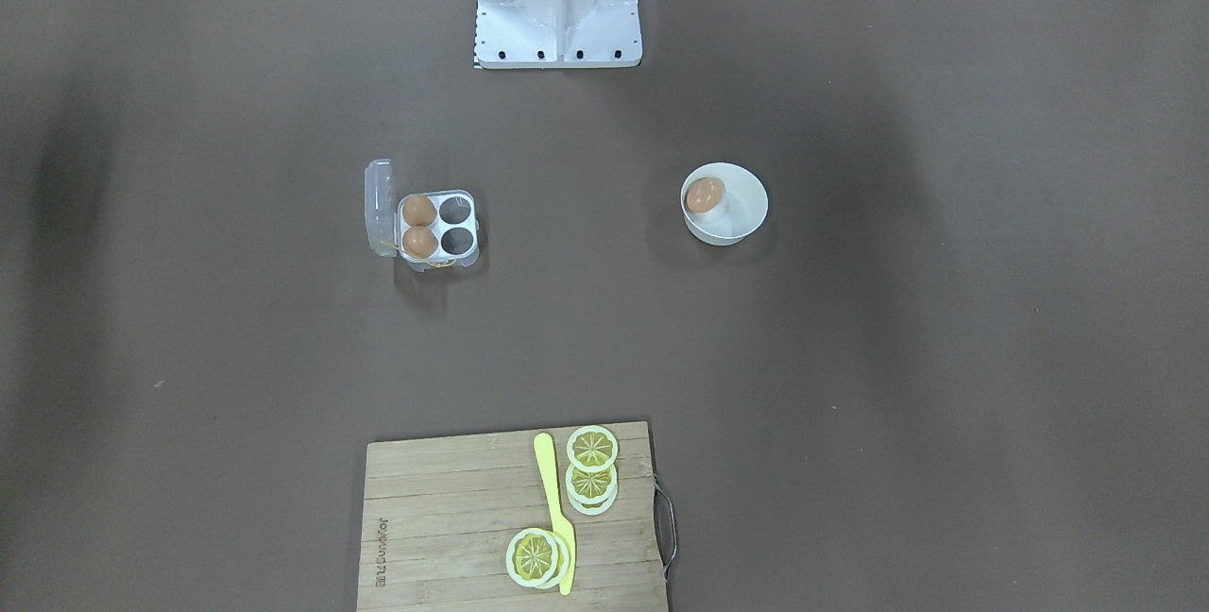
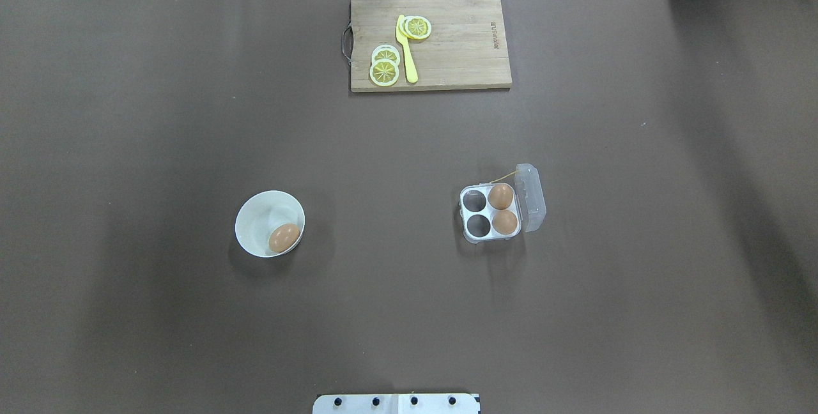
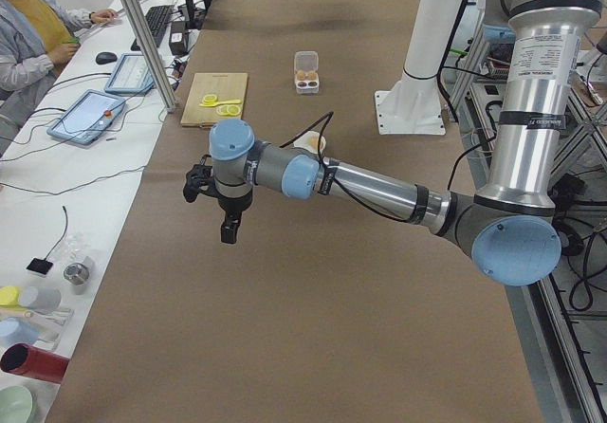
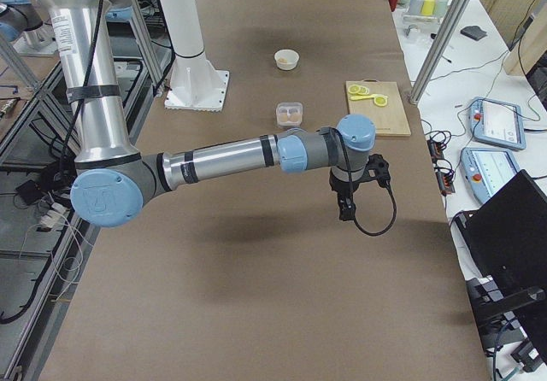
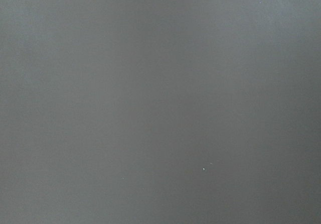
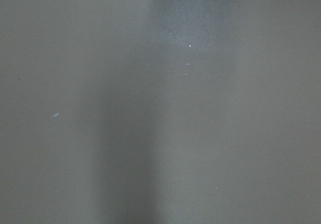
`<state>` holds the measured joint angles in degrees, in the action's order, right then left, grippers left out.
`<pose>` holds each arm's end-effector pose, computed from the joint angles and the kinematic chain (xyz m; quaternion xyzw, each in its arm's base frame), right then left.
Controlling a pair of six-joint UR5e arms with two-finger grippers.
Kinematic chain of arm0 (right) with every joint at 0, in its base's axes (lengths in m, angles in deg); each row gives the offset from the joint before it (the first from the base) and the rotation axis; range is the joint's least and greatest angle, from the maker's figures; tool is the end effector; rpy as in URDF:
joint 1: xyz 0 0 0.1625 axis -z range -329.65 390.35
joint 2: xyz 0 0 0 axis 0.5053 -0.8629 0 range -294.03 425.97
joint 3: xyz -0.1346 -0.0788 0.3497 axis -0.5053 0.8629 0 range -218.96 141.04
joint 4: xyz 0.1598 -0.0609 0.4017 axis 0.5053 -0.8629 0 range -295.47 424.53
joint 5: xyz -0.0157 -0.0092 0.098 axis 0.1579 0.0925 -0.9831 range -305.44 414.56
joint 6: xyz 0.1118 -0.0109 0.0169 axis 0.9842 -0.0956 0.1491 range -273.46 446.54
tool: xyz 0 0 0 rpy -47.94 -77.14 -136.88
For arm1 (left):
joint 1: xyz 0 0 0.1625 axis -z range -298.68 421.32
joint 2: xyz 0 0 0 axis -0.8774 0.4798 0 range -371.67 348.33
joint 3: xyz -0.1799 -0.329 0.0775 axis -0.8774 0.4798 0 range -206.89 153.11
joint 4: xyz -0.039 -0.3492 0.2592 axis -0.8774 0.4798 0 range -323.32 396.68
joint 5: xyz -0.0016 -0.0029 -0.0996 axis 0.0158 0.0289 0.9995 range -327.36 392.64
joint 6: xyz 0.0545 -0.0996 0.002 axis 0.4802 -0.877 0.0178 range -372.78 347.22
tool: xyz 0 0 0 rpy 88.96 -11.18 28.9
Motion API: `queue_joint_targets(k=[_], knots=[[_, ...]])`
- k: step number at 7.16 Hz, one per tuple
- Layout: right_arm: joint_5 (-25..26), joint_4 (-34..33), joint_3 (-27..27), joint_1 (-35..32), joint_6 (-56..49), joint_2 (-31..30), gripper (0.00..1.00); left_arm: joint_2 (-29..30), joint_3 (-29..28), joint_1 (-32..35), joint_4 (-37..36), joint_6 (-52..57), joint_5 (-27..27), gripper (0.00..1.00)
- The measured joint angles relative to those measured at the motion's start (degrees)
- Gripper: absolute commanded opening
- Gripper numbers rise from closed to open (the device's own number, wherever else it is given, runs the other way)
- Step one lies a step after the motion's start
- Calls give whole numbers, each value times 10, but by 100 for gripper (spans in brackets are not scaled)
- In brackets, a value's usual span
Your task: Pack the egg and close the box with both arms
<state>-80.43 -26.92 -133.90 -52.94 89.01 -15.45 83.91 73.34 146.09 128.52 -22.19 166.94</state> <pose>-0.0146 -0.5779 0.5017 0.0665 -0.3871 -0.0742 0.9167 -0.0030 -0.5596 0.4775 0.0934 0.3876 0.0245 0.9167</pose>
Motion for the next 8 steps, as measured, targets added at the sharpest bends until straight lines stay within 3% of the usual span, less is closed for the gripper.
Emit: queue_joint_targets(k=[8], knots=[[-11, 2, -1, 4, 0, 1, 100, -8, 11, -14, 41, -18, 6, 98]])
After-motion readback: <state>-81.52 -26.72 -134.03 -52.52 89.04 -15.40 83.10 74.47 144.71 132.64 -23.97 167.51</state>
